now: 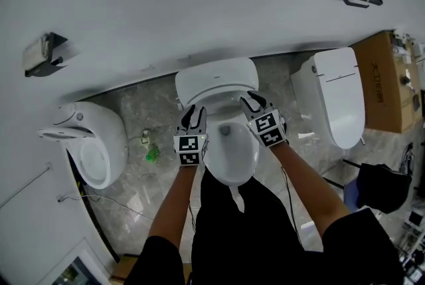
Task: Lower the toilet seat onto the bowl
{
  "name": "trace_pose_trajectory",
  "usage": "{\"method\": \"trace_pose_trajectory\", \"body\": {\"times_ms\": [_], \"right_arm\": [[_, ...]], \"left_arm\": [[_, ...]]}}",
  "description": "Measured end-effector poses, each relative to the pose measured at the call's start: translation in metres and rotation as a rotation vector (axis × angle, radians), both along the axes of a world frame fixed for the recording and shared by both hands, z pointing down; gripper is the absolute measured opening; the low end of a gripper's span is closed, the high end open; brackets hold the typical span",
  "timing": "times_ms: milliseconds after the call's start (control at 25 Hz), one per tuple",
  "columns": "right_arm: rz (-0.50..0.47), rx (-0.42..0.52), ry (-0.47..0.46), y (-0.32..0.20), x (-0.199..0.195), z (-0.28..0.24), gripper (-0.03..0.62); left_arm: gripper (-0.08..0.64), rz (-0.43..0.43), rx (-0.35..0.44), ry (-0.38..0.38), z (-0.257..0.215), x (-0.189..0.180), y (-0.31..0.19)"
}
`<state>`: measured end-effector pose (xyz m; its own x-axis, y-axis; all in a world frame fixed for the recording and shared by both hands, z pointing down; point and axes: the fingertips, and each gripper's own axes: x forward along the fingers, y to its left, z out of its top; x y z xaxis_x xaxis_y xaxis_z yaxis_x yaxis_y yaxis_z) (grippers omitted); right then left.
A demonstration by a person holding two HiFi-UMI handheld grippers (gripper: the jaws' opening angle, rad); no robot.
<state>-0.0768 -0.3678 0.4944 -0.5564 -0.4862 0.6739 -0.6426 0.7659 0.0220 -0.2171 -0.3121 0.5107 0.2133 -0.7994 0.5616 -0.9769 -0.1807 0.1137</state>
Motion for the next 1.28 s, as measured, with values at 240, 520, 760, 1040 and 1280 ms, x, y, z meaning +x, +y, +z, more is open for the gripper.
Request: {"method": "trace_pose_trajectory", "body": {"times_ms": [240,520,760,1040,1280], "right_arm": [[-0.065,0.018,0.066,-0.013,-0.002,0.026,0.127],[-0.04,-0.002,0.08,-0.023,-0.008,0.041,0.13],[-0.04,-0.005,0.095,-0.027,-0.006,0.046,0.13],[-0.078,-0.019,0.094,-0.026,-0.006,0.046,0.115],[-0.096,-0.002,0.106,-0.02,-0.003,0.043,0.095]], "left_arm": [[0.133,0.023,-0.03,-0.028,0.021,0.003,-0.015],[0.133,0.044,-0.01,-0.06,0.027,0.002,-0.026],[0.133,0.053,-0.012,-0.135,0.037,0.0,-0.029],[0.126,0.032,-0.037,-0.137,0.037,-0.002,-0.032],[0.126,-0.002,-0.013,-0.081,0.03,-0.002,-0.029]]}}
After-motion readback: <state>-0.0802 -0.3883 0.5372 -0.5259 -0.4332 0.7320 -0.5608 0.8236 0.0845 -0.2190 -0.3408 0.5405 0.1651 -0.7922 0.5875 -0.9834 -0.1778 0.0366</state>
